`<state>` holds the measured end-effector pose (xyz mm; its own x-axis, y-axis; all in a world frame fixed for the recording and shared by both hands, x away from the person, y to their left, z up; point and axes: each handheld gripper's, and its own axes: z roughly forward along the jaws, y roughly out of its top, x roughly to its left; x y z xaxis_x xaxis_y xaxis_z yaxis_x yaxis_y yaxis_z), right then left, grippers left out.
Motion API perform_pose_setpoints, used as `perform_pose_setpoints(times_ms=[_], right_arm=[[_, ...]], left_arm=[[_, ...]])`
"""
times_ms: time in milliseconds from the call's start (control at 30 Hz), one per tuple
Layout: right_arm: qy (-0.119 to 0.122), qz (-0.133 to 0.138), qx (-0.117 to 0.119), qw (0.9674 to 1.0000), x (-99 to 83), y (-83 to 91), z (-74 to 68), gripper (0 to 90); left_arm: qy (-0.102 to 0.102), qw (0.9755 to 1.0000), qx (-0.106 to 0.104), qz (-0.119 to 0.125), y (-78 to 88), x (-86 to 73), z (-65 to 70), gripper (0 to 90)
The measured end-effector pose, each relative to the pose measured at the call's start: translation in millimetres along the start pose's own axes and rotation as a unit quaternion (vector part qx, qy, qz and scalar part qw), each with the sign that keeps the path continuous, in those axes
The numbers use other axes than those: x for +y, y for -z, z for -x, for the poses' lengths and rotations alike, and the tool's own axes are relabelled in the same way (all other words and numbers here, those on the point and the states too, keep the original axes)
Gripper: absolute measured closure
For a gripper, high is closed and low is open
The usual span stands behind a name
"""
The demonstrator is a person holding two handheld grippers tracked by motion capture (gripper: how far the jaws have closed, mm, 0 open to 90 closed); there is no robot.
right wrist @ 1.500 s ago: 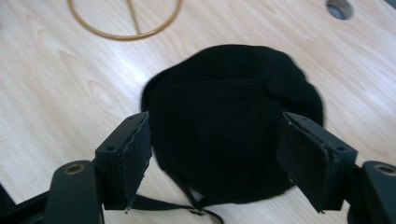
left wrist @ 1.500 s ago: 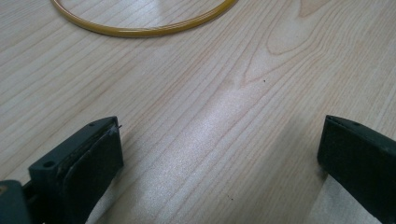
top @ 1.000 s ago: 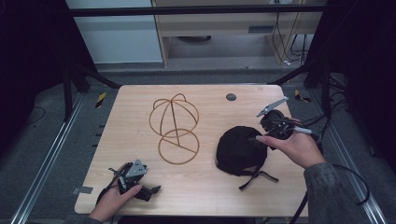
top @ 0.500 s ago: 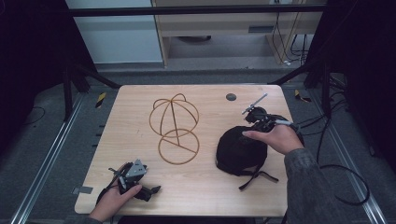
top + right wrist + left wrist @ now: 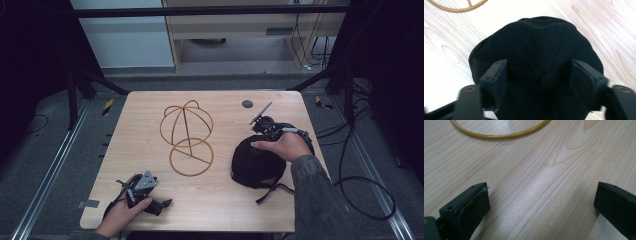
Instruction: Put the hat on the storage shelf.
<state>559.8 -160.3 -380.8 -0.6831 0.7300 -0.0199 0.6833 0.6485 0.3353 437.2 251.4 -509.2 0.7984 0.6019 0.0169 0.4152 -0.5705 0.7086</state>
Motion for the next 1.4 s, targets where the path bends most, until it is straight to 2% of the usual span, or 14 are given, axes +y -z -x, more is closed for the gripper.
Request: perform_pose_setpoints(times_ms=[100, 200, 267, 500, 633, 833, 1100, 1400], right_arm=[[0.008, -0.008, 0.001, 0.9999, 0.2, -2.6, 0.2, 46.7], [0.011, -0.012, 0.003, 0.9999, -0.7, -3.9, 0.0, 64.1], [0.014, -0.012, 0.007, 0.9998, -2.3, -3.5, 1.8, 70.7], [0.018, 0.003, 0.019, 0.9997, -7.1, 5.1, 3.0, 72.6], [0.013, 0.024, 0.016, 0.9995, -9.6, 18.1, 2.3, 72.7], [0.020, 0.056, 0.009, 0.9982, -11.3, 42.5, -1.3, 72.6], [0.034, 0.103, -0.002, 0.9941, -15.6, 70.9, -8.4, 72.6], [0.030, 0.149, -0.015, 0.9883, -26.7, 94.1, -9.2, 72.8]], left_arm=[[0.000, 1.0000, 0.000, 0.000, 0.0, 0.0, 0.0, 0.0], [0.000, 1.0000, 0.000, 0.000, 0.0, 0.0, 0.0, 0.0], [0.000, 1.0000, 0.000, 0.000, 0.0, 0.0, 0.0, 0.0], [0.000, 1.0000, 0.000, 0.000, 0.0, 0.0, 0.0, 0.0], [0.000, 1.0000, 0.000, 0.000, 0.0, 0.0, -0.1, 0.0], [0.000, 1.0000, -0.001, 0.000, 0.0, 0.0, 0.0, 0.0], [0.000, 1.0000, 0.000, 0.000, -0.1, 0.0, 0.0, 0.0], [0.000, 1.0000, 0.000, 0.000, -0.1, 0.0, 0.0, 0.0]])
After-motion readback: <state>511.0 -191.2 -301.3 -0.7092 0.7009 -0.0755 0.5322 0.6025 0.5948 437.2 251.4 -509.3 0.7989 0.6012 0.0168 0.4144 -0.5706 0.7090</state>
